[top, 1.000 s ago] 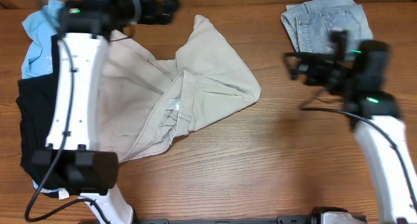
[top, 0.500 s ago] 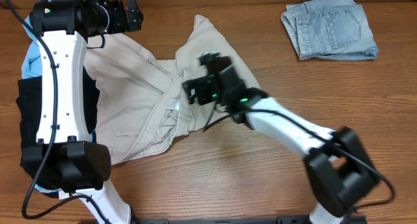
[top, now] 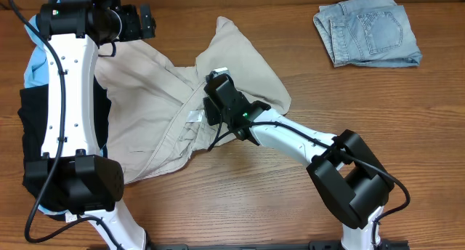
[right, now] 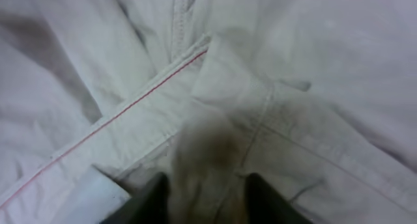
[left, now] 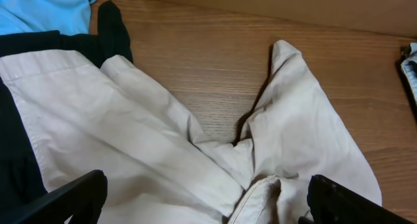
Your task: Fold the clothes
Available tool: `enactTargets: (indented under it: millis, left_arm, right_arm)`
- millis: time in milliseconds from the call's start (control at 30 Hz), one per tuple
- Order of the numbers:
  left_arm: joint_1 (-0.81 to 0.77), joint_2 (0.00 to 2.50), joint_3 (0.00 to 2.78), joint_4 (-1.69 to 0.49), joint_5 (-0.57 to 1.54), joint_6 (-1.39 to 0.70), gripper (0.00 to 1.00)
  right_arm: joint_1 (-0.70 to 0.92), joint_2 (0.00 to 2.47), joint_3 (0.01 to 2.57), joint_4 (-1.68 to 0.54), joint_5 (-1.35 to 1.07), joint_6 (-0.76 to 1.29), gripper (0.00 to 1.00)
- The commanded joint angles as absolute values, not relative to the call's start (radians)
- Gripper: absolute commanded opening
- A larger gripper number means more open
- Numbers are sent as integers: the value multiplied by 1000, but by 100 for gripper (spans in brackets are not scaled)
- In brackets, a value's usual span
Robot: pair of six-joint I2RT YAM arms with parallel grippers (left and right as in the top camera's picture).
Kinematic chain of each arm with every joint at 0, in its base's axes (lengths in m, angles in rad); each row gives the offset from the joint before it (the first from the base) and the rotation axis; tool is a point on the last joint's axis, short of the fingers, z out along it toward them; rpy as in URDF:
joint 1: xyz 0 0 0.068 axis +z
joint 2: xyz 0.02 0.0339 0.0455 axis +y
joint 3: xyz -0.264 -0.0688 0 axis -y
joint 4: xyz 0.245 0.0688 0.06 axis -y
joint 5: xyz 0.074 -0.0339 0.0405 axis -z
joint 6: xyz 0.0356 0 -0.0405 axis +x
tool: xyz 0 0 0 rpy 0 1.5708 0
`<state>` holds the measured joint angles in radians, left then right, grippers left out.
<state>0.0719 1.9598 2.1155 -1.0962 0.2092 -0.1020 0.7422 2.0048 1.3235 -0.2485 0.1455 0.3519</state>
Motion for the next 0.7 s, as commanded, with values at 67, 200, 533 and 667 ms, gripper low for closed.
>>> enactTargets:
  millis: [67, 200, 533, 667]
  left_arm:
    - [65, 1970, 2109, -1097, 198, -85, 100]
    - [65, 1970, 2109, -1102, 190, -81, 100]
    - [65, 1970, 2109, -1101, 183, -74, 100]
    - [65, 1970, 2109, -1097, 183, -73, 100]
  right_arm:
    - [741, 2010, 1360, -284, 210, 376, 11]
    - [721, 1990, 1455, -476, 200, 430, 4]
    - [551, 1811, 1583, -1288, -65, 510, 4]
    - [514, 1802, 1555, -1474, -62, 522, 4]
